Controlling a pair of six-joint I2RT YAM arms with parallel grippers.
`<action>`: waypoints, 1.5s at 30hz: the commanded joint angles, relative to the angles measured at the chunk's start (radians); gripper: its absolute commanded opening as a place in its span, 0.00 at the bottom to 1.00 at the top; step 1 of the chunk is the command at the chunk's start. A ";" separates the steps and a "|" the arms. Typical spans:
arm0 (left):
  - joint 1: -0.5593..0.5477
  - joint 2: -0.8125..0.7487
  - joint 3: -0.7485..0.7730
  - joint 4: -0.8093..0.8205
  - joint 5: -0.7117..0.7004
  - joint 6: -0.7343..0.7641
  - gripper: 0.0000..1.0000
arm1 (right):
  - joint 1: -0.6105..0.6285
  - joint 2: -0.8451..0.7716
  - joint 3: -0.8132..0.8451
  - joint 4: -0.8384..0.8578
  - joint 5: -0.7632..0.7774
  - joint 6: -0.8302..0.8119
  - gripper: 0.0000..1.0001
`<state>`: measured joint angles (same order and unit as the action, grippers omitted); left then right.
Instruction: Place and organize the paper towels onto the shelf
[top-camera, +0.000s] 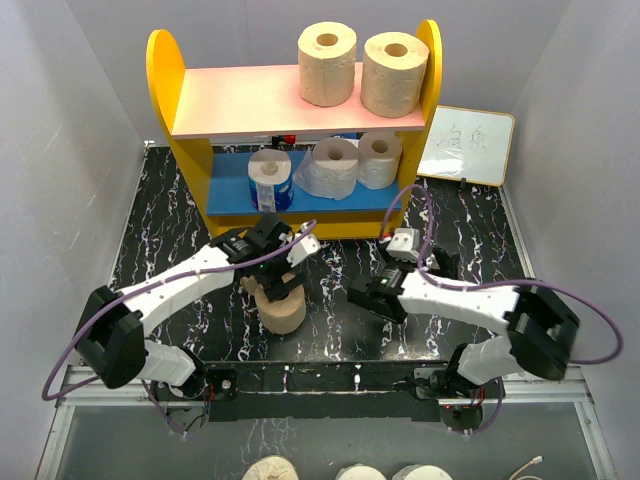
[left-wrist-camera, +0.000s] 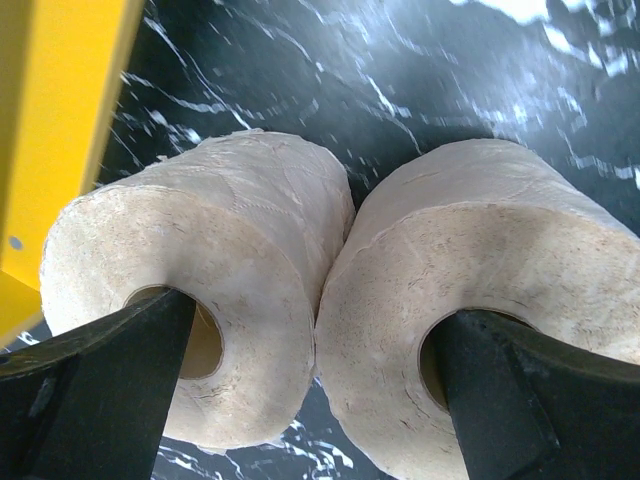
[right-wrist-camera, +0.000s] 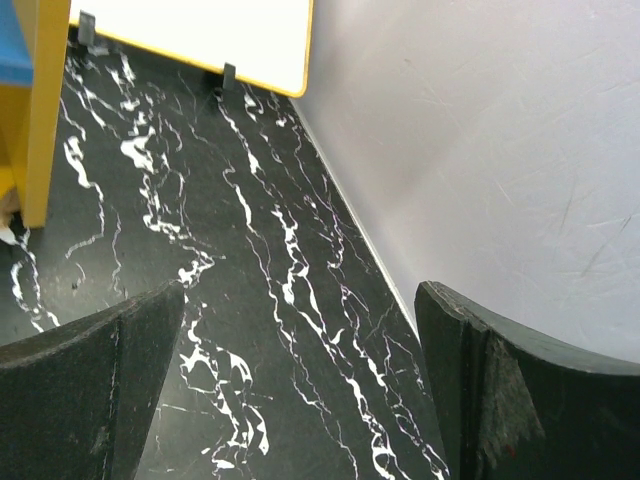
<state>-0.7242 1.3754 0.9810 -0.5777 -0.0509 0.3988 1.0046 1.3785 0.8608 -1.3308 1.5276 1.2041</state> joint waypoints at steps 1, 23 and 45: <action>-0.003 0.081 0.075 0.107 -0.091 -0.037 0.99 | -0.006 -0.181 0.026 0.025 0.058 -0.085 0.98; -0.002 0.000 0.369 -0.126 0.151 0.007 0.99 | -0.005 -1.011 -0.389 1.356 -0.033 -1.610 0.94; -0.032 -0.369 -0.265 0.198 -0.092 0.494 0.93 | -0.005 -0.997 -0.444 1.438 -0.068 -1.675 0.91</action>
<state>-0.7334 0.9962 0.7067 -0.4564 -0.1711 0.8680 0.9993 0.3851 0.4160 0.0349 1.4456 -0.4400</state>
